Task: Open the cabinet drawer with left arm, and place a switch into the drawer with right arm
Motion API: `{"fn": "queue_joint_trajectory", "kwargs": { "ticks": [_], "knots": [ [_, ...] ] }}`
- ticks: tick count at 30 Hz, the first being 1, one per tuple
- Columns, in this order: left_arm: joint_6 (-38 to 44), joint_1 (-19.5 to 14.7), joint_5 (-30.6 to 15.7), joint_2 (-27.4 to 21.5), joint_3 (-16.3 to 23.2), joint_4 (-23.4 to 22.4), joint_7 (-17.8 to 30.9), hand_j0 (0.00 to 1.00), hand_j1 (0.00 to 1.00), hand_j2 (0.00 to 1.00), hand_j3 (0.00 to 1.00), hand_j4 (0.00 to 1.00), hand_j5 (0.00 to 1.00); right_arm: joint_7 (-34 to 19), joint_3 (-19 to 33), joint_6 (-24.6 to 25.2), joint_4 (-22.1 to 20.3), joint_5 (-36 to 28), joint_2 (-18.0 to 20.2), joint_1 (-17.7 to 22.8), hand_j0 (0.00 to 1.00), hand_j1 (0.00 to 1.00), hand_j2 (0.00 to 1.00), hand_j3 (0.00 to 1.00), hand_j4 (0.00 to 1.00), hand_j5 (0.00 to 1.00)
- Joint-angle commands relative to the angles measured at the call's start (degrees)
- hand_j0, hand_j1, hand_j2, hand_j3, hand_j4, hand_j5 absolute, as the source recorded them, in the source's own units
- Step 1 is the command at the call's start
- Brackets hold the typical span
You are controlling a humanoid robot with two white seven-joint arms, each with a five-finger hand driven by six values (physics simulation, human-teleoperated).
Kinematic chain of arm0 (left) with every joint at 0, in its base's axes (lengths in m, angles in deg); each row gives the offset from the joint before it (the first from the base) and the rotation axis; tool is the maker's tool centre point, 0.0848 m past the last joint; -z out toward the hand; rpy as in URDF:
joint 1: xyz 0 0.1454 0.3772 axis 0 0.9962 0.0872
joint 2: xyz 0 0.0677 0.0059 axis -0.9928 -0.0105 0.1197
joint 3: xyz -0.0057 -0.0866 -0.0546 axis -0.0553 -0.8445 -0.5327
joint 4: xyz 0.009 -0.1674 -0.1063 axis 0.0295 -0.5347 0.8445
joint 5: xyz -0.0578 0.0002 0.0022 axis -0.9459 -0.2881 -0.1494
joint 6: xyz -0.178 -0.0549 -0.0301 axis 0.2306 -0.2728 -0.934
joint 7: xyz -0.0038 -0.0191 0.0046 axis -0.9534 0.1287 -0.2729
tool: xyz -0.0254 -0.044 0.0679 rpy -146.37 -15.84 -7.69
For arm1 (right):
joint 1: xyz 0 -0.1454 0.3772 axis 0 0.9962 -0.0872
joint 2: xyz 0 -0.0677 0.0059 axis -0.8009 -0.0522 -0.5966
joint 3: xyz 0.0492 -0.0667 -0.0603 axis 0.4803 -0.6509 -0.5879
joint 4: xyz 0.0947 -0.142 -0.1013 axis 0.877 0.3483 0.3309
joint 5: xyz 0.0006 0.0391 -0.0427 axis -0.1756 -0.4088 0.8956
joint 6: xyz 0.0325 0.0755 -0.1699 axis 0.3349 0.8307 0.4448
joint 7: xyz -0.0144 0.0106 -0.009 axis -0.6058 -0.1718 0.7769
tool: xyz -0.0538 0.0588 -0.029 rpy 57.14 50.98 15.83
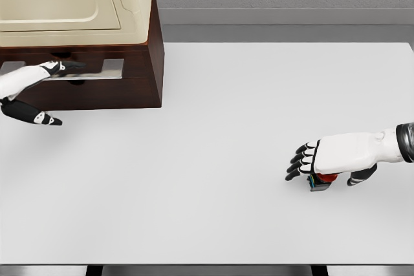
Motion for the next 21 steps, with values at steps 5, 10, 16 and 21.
{"fn": "queue_joint_trajectory", "kwargs": {
  "ticks": [5,10,16,21],
  "knots": [
    [-0.74,1.05,5.15,-0.67,0.18,1.29,-0.15,1.00,1.00,1.00,1.00,1.00,1.00,0.01,0.09,0.12,-0.01,-0.25,0.11,-0.26,1.00,1.00,1.00,1.00,1.00,1.00],
    [-2.14,1.41,5.15,-0.76,0.09,2.61,-0.15,1.00,1.00,1.00,1.00,1.00,1.00,0.01,0.09,0.12,-0.01,-0.33,0.02,-0.26,1.00,1.00,1.00,1.00,1.00,1.00],
    [-3.99,1.49,5.06,-0.58,-0.17,4.64,-0.15,1.00,1.00,1.00,1.00,1.00,1.00,0.01,0.09,0.12,-0.01,-0.33,0.02,-0.26,1.00,1.00,1.00,1.00,1.00,1.00],
    [-5.40,1.85,5.06,-0.58,-0.43,5.95,-0.15,1.00,1.00,1.00,1.00,1.00,1.00,0.01,0.00,0.12,-0.10,-0.33,-0.06,-0.18,1.00,1.00,1.00,1.00,1.00,1.00]
  ]
}}
